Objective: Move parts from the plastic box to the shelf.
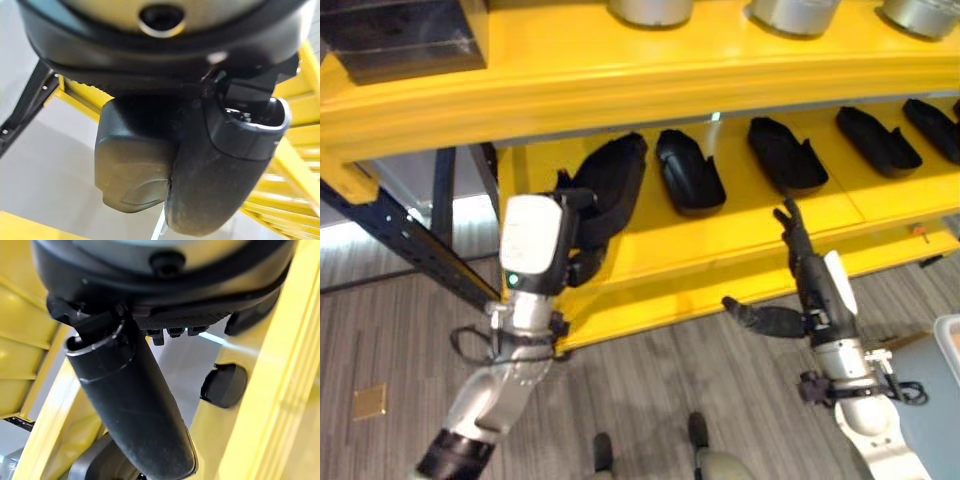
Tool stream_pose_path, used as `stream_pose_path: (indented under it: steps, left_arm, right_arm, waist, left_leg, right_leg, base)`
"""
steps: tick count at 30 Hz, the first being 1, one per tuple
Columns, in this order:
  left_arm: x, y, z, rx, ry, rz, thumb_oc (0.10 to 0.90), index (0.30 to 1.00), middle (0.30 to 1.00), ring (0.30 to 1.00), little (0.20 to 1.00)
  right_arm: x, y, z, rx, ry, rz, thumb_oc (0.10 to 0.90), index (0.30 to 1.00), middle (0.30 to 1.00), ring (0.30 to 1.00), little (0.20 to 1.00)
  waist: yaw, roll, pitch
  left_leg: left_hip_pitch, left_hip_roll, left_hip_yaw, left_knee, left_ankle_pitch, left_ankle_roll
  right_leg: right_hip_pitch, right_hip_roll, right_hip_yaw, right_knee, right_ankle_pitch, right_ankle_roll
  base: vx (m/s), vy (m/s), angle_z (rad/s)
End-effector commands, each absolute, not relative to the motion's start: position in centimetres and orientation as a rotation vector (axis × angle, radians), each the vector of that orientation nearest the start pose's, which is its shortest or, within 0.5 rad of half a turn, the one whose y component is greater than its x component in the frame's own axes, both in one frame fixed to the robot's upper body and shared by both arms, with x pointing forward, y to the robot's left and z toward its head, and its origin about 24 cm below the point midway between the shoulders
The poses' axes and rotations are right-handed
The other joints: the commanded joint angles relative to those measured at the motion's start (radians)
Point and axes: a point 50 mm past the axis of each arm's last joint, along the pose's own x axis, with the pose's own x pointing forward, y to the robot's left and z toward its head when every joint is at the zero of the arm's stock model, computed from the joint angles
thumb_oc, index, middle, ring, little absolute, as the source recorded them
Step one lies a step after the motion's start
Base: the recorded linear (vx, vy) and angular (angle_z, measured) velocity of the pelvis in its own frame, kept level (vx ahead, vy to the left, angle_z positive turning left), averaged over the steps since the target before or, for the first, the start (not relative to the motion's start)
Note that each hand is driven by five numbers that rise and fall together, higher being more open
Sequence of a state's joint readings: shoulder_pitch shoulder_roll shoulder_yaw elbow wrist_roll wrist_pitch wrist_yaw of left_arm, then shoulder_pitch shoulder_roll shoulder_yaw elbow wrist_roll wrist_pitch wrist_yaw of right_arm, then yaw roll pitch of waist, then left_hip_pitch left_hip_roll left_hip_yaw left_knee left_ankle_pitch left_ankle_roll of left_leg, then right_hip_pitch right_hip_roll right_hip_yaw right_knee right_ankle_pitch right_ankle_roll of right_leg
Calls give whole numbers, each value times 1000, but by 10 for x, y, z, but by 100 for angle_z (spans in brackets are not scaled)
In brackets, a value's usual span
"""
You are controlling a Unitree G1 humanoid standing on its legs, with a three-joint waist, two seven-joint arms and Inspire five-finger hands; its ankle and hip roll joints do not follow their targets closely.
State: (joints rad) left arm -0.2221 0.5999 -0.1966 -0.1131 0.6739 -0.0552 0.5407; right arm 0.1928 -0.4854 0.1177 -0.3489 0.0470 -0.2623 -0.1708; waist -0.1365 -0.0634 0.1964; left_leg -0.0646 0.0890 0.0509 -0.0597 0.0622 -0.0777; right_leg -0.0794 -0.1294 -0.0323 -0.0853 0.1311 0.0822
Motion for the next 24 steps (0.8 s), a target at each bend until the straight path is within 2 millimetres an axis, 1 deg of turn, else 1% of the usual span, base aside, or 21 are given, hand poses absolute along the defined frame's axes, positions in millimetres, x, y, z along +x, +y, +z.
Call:
stream_pose_path:
  steps: [1,6,11,12,14,15,16,18,20,23,24]
  left_arm:
    - [285,169,211,1020,-1006,441,400,300,300,300,300]
    - [303,169,230,1025,-1021,555,400,300,300,300,300]
    - [308,177,254,1021,-1065,697,400,300,300,300,300]
    - [311,184,262,1025,-1062,752,400,300,300,300,300]
    - [322,194,267,1078,-1018,800,400,300,300,300,300]
    - [322,193,268,1077,-1019,801,400,300,300,300,300]
    - [326,202,267,1094,-977,838,400,300,300,300,300]
    - [328,211,267,1112,-949,873,400,300,300,300,300]
    - [329,224,267,1147,-911,923,400,300,300,300,300]
    - [327,240,268,1167,-874,992,400,300,300,300,300]
    - [325,242,270,1165,-879,1003,400,300,300,300,300]
  right_arm:
    - [207,-182,161,-333,-693,91,900,1000,1000,1000,1000]
    - [210,-175,166,-323,-723,118,900,1000,1000,1000,1000]
    - [212,-170,175,-320,-772,140,900,1000,1000,1000,1000]
    - [212,-168,178,-316,-789,157,900,1000,1000,1000,1000]
    - [214,-165,182,-322,-812,183,900,1000,1000,1000,1000]
    - [214,-165,183,-322,-814,182,900,1000,1000,1000,1000]
    - [213,-165,184,-331,-821,186,900,1000,1000,1000,1000]
    - [213,-164,186,-334,-832,190,900,1000,1000,1000,1000]
    - [213,-163,186,-335,-837,197,900,1000,1000,1000,1000]
    - [213,-161,188,-333,-848,203,900,1000,1000,1000,1000]
    - [213,-161,188,-333,-850,203,900,1000,1000,1000,1000]
  waist:
    - [-32,8,-59]
    - [-48,0,-13]
    - [-53,-14,27]
    - [-56,-20,42]
    - [-60,-25,56]
    - [-61,-25,57]
    - [-62,-28,63]
    - [-64,-31,72]
    - [-64,-37,76]
    - [-63,-48,84]
    - [-63,-51,86]
  left_leg:
    - [-49,46,49,101,-63,16]
    - [-112,50,62,130,-59,15]
    - [-188,57,57,177,-58,14]
    - [-208,60,54,185,-54,10]
    - [-234,61,52,198,-50,7]
    - [-236,61,51,199,-50,7]
    - [-250,62,50,208,-52,6]
    - [-263,61,45,217,-52,4]
    - [-273,63,45,223,-53,2]
    - [-287,65,42,230,-54,2]
    - [-289,65,41,231,-54,2]
  right_leg:
    - [-22,21,-6,154,-197,6]
    - [-102,24,16,172,-177,11]
    - [-177,33,23,204,-166,12]
    - [-197,38,27,213,-163,11]
    - [-222,42,28,226,-160,11]
    - [-224,42,28,227,-161,11]
    - [-235,43,27,236,-162,12]
    - [-245,45,26,241,-162,12]
    - [-254,47,24,244,-159,13]
    - [-265,51,21,249,-156,14]
    - [-268,52,18,250,-156,13]
  base:
    - [-109,45,-9]
    - [-139,33,-16]
    - [-111,-7,-18]
    - [-86,-23,-6]
    - [-67,-18,-4]
    - [-37,-15,-4]
    - [-23,-12,-5]
    - [-15,-7,-2]
    - [0,0,0]
    - [0,0,0]
    - [0,0,0]
